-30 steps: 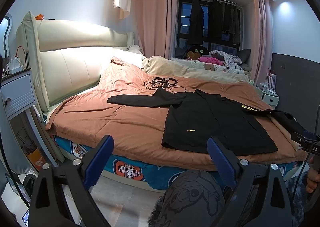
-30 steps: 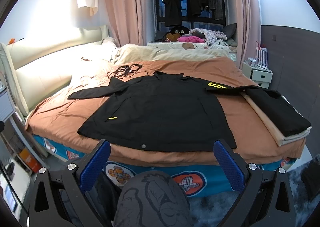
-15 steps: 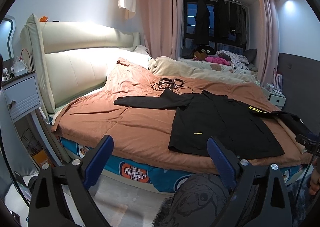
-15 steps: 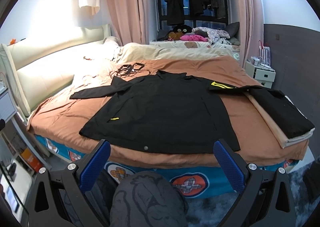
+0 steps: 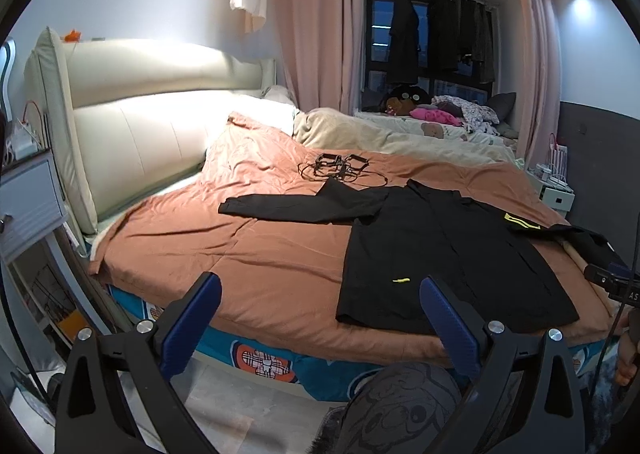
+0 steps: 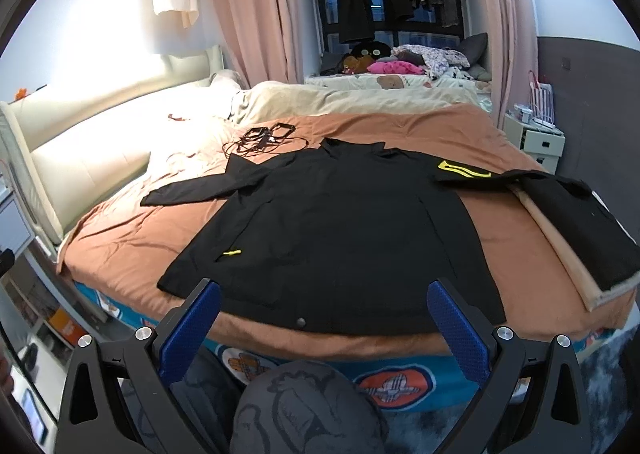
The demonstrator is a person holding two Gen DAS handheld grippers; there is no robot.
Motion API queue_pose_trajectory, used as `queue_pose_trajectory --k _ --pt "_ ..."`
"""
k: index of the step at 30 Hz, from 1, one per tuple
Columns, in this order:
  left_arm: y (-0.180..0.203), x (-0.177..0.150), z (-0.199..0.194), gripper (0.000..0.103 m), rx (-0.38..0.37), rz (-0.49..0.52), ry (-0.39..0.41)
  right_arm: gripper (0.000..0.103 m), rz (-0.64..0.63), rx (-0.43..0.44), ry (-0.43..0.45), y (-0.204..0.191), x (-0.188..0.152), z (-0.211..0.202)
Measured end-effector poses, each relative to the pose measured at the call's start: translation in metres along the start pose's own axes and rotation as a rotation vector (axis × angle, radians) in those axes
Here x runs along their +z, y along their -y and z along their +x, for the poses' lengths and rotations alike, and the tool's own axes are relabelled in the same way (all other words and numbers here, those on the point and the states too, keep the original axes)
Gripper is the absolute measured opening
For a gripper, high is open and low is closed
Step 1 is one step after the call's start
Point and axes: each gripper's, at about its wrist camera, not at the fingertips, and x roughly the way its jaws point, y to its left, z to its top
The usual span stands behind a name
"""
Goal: Fold large clothes
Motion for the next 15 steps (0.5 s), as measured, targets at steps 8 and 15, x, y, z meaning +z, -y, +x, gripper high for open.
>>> queue_pose_trajectory --k 8,15 --pt "-0.010 0.010 0.047 0.102 0.003 -0.040 -0.054 0.103 0.000 0.044 -0.047 -0.011 0.024 0.056" --pt "-0.017 0.024 0.090 0.102 0.010 -0.049 -0.093 0.100 0.009 0.079 -0.076 -0.018 0.041 0.101"
